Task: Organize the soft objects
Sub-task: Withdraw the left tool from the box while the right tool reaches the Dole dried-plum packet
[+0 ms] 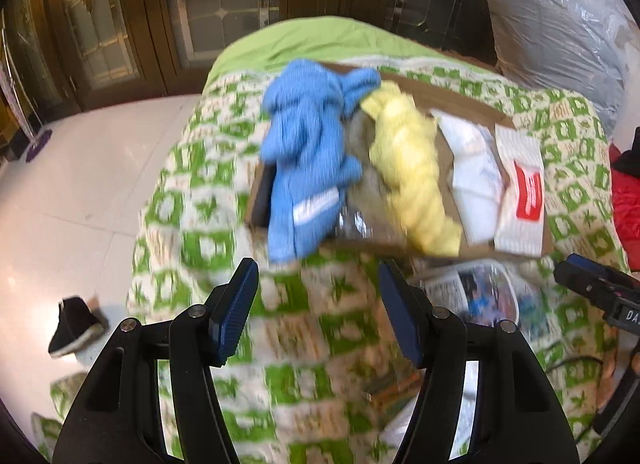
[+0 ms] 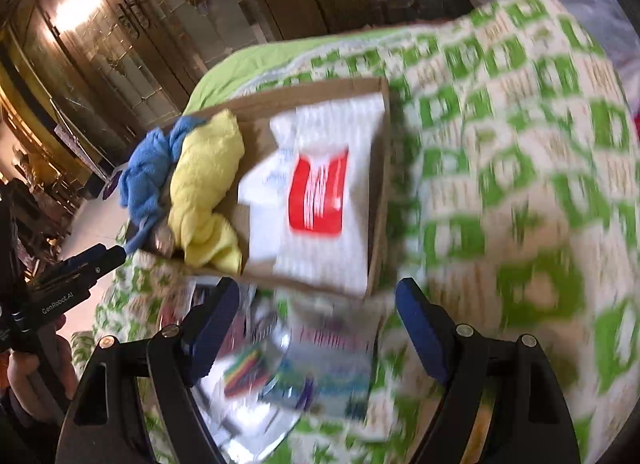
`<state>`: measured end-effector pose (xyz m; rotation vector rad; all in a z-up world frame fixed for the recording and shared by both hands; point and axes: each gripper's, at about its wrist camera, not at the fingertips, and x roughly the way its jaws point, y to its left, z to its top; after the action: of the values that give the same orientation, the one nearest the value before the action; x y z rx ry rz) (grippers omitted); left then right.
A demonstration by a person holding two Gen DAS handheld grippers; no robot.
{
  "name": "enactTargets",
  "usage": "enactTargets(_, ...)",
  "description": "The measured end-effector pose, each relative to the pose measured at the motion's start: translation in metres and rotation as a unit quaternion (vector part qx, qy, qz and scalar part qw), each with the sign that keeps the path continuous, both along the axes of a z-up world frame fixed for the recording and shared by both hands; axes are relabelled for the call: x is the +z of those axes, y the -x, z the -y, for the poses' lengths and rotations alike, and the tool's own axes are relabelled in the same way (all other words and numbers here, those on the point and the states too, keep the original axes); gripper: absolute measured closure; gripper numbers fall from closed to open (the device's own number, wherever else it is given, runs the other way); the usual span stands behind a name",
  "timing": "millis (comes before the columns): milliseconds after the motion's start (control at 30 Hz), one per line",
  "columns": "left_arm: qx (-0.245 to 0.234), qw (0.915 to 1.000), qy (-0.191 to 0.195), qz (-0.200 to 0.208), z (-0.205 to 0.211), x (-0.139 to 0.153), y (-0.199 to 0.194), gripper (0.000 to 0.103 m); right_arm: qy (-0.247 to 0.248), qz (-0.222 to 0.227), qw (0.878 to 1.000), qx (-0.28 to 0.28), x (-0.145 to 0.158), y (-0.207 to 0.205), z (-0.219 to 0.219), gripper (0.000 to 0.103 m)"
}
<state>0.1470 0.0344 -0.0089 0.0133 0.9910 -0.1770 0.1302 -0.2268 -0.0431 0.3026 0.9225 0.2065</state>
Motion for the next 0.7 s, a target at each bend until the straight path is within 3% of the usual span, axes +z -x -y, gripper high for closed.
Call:
enactTargets(367,-0.003,0.9985,-0.004,-0.055,0.004,-0.023,0.039,0.041,0.001,-0.069,0.998,0.013,-0.024,0.012,-0.012,0.022)
enactTargets(700,-0.04,0.9972,-0.043,-0.046,0.026,-0.029,0.046,0.04,-0.036,-0.159,0.987,-0.009,-0.034,-0.006,-0.001,0.022)
